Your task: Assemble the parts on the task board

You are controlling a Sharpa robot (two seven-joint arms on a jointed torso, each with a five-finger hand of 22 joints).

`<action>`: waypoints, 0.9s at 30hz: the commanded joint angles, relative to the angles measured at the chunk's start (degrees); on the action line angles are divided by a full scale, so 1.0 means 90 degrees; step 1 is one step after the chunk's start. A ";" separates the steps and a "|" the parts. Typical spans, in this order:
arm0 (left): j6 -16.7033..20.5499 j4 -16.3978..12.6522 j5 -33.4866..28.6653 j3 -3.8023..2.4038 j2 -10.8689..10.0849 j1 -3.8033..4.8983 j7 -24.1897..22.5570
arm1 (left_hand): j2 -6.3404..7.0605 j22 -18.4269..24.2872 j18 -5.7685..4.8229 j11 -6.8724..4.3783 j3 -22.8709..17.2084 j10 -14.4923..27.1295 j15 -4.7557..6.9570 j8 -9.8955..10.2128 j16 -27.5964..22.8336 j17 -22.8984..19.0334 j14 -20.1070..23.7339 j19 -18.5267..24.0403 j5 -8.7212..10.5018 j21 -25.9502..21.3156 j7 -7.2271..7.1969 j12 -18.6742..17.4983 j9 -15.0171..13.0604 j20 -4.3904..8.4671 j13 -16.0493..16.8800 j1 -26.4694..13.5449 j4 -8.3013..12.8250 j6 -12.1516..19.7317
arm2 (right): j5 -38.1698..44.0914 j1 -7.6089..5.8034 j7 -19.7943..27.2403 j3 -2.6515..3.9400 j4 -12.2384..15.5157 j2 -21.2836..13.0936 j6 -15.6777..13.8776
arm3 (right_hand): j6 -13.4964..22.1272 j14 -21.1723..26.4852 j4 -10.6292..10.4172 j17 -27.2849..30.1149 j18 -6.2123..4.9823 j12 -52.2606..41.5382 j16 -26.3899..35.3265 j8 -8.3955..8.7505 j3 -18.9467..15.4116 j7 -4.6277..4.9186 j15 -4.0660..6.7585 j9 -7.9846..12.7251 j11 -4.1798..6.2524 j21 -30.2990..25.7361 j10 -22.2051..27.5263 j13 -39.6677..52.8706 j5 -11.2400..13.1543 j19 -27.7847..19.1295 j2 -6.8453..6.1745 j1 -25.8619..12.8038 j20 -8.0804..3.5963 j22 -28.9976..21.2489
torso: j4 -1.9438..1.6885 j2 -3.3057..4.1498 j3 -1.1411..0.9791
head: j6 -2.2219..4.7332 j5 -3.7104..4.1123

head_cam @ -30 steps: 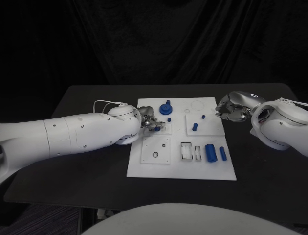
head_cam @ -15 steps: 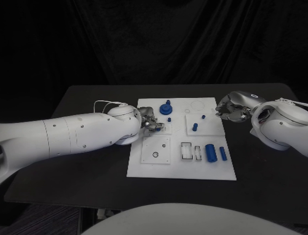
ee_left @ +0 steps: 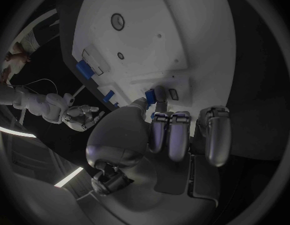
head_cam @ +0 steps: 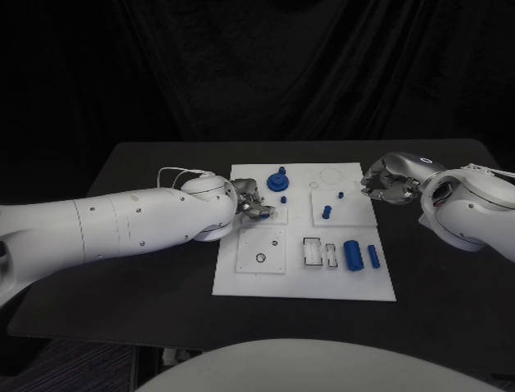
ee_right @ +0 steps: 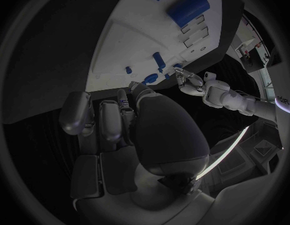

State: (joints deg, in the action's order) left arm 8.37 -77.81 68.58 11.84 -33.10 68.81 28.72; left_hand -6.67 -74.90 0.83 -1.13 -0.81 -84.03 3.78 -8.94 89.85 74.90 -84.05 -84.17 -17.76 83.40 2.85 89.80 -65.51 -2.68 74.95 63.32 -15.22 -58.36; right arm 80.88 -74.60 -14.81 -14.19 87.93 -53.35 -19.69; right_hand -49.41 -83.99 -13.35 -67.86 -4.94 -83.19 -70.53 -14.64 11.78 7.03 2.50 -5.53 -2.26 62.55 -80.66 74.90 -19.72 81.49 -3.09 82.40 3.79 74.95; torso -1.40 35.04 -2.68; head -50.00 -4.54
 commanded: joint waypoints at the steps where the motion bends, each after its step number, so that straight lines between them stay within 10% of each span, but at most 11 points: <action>1: -0.0117 0.0010 -0.0045 0.0030 0.0013 -0.0057 -0.0055 | -0.0014 -0.1437 0.0090 -0.0001 -0.0002 -0.0663 0.0020 0.0036 0.0017 0.1677 -0.0661 -0.0245 0.0141 -0.0018 0.0008 0.0022 0.0008 0.0021 0.1672 0.0024 -0.0063 0.0098 | 0.0015 0.0015 -0.0095 0.0004 0.0012 -0.0011 0.0044 | -0.0045 -0.0151 -0.0001 0.0006 -0.0099 0.0043 0.0022 -0.0042 0.0041 0.0013 -0.0034 0.0010 0.0010 -0.0023 0.0039 0.0335 -0.0039 -0.0042 0.0034 0.0000 0.0003 0.0327 | 0.0000 0.0002 -0.0001 | 0.0000 0.0001; 7: 0.0176 -0.0041 -0.0045 0.0030 -0.0009 -0.0059 -0.0335 | -0.0173 -0.1444 0.0085 0.0086 0.0603 -0.0663 -0.0059 0.0082 0.0017 0.1677 -0.0661 -0.0252 0.1505 0.0001 0.0102 0.0022 0.0017 -0.0042 0.1672 -0.0987 -0.0178 0.0271 | 0.0015 0.0015 -0.0101 0.0004 0.0015 -0.0017 0.0050 | -0.0045 -0.0151 -0.0001 0.0006 -0.0099 0.0043 0.0022 -0.0042 0.0041 0.0013 -0.0034 0.0010 0.0010 -0.0023 0.0039 0.0335 -0.0039 -0.0042 0.0034 0.0000 0.0003 0.0327 | -0.0005 0.0003 0.0001 | 0.0000 0.0007; 9: 0.0296 -0.0066 -0.0045 0.0030 -0.0022 -0.0059 -0.0436 | -0.0236 -0.1448 0.0082 0.0098 0.0801 -0.0663 -0.0069 0.0083 0.0017 0.1677 -0.0661 -0.0258 0.1616 0.0015 0.0116 0.0022 0.0015 -0.0059 0.1672 -0.1221 -0.0177 0.0303 | 0.0015 0.0015 -0.0104 0.0004 0.0018 -0.0022 0.0052 | -0.0045 -0.0151 -0.0001 0.0006 -0.0099 0.0043 0.0022 -0.0042 0.0041 0.0013 -0.0034 0.0010 0.0010 -0.0023 0.0039 0.0335 -0.0039 -0.0042 0.0034 0.0000 0.0003 0.0327 | -0.0002 -0.0001 0.0001 | 0.0000 0.0008; 17: 0.0543 -0.0150 -0.0029 0.0030 -0.0093 -0.0059 -0.0408 | -0.0346 -0.1459 0.0075 0.0102 0.1126 -0.0663 -0.0075 0.0040 0.0017 0.1677 -0.0661 -0.0278 0.1575 0.0053 0.0108 0.0022 0.0006 -0.0070 0.1672 -0.1416 -0.0170 0.0260 | 0.0015 0.0014 -0.0106 0.0004 0.0031 -0.0050 0.0049 | -0.0046 -0.0147 -0.0002 0.0013 -0.0102 0.0046 0.0028 -0.0042 0.0048 0.0014 -0.0035 0.0016 0.0009 -0.0044 0.0045 0.0330 -0.0044 -0.0046 0.0027 -0.0006 0.0003 0.0319 | 0.0000 -0.0003 0.0000 | 0.0000 0.0039; 27: 0.0488 -0.0515 0.0754 0.0021 -0.0265 -0.0035 0.0199 | -0.0312 -0.1483 0.0057 0.0010 0.1392 -0.0663 0.0011 -0.0130 0.0017 0.1677 -0.0661 -0.0335 0.0796 0.0139 0.0013 0.0022 -0.0127 0.0006 0.1672 -0.0722 -0.0142 0.0108 | 0.0015 0.0014 -0.0095 0.0004 0.0049 -0.0101 0.0024 | -0.0047 -0.0146 -0.0003 0.0014 -0.0101 0.0045 0.0030 -0.0043 0.0049 0.0014 -0.0035 0.0017 0.0009 -0.0040 0.0044 0.0331 -0.0044 -0.0043 0.0023 -0.0010 0.0003 0.0322 | 0.0001 -0.0006 0.0005 | 0.0000 0.0037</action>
State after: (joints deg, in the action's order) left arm 12.49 -81.88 72.21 12.12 -35.41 68.36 28.04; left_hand -9.49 -74.90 0.81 -0.59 11.39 -83.93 3.36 -9.87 89.85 74.94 -84.05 -83.96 -10.42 84.46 2.96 89.80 -66.59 -2.89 74.95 56.54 -16.43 -57.24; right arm 80.84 -74.60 -14.87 -14.19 88.26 -54.20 -19.56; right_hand -49.41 -83.99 -13.35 -67.80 -4.94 -82.98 -70.53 -14.64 11.78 7.03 2.50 -5.44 -2.25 62.56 -80.66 74.94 -19.71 81.49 -3.09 82.40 3.79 74.93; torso -1.41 34.99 -2.67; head -50.00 -4.09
